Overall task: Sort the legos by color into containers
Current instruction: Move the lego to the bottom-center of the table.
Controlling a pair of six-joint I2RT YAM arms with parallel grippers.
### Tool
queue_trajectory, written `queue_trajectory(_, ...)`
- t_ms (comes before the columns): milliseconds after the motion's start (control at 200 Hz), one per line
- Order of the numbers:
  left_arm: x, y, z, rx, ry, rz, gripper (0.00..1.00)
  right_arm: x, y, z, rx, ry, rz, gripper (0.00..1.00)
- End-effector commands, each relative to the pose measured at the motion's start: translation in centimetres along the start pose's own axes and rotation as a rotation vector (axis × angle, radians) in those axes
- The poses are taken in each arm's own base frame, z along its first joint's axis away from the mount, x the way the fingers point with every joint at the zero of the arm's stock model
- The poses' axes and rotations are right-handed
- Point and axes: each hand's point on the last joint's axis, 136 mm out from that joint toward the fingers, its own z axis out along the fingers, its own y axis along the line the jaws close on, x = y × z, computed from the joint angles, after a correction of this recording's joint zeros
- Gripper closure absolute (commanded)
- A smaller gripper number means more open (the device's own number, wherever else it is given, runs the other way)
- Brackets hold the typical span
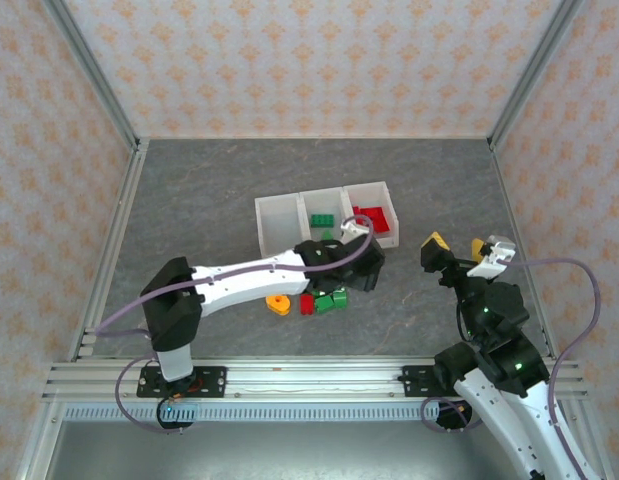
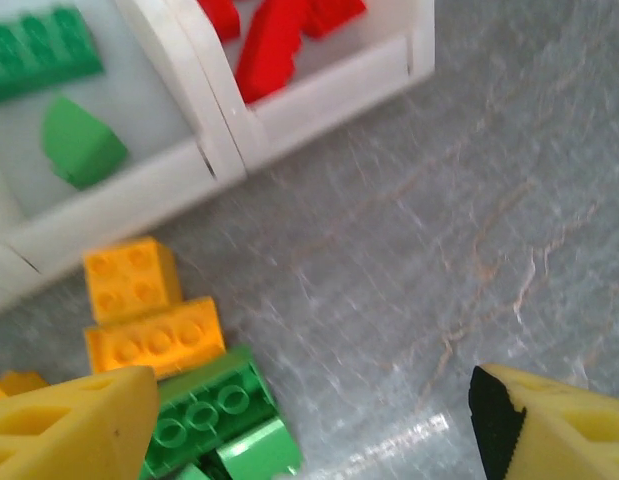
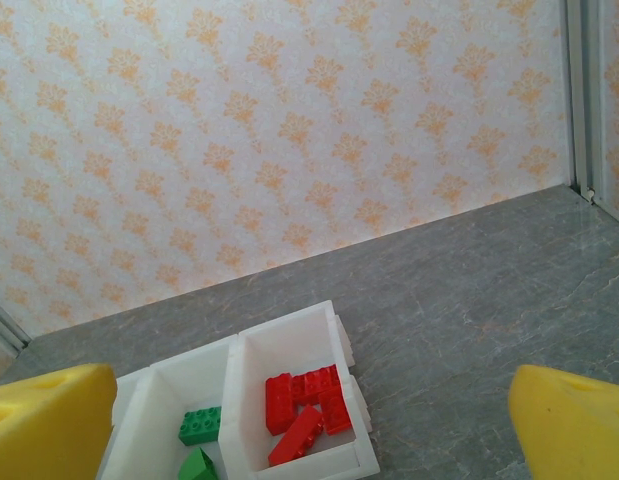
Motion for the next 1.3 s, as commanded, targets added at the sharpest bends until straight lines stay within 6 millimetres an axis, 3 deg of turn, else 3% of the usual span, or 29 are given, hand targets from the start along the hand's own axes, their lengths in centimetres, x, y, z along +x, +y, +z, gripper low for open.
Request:
queue_trajectory(0,3.1,0.7,1.8,-0.043,0.103,-0.045,0.20,-0.4,0.0,0.0,-0.001,-0.022,0.008,0.00)
queue_trajectory(160,5.1,1.3,2.9,-0.055,0.151,-0.078,0.25,-0.3,0.0,0.0,0.000,-0.021,0.008,0.00)
queue_trajectory(466,6.6,2.1,4.0,-0.096,0.192,-0.059,0.32,-0.1,0.0,0.2,0.003,-0.014,0.006,0.00)
queue_trajectory(491,7.3,2.3,4.9,-0.114,0.212,-0.051,0.32,-0.2,-0.1,0.1,0.004,-0.015,0.006,0.00)
queue_trajectory(911,9.0,3.4,6.3,-0.179,0.259,-0.031,0.41,0.0,-0.1,0.3,0.010,-0.006,0.002,0.00)
queue_trajectory(1076,9.3,2.8,6.7,-0.156,0.275,-0.033,0.48,0.0,-0.1,0.3,0.011,-0.005,0.001,0.00)
queue_trajectory(1296,8.7,0.1,6.3,-0.098,0.257,-0.005,0.51,0.1,-0.1,0.4,0.014,-0.002,-0.001,0.00)
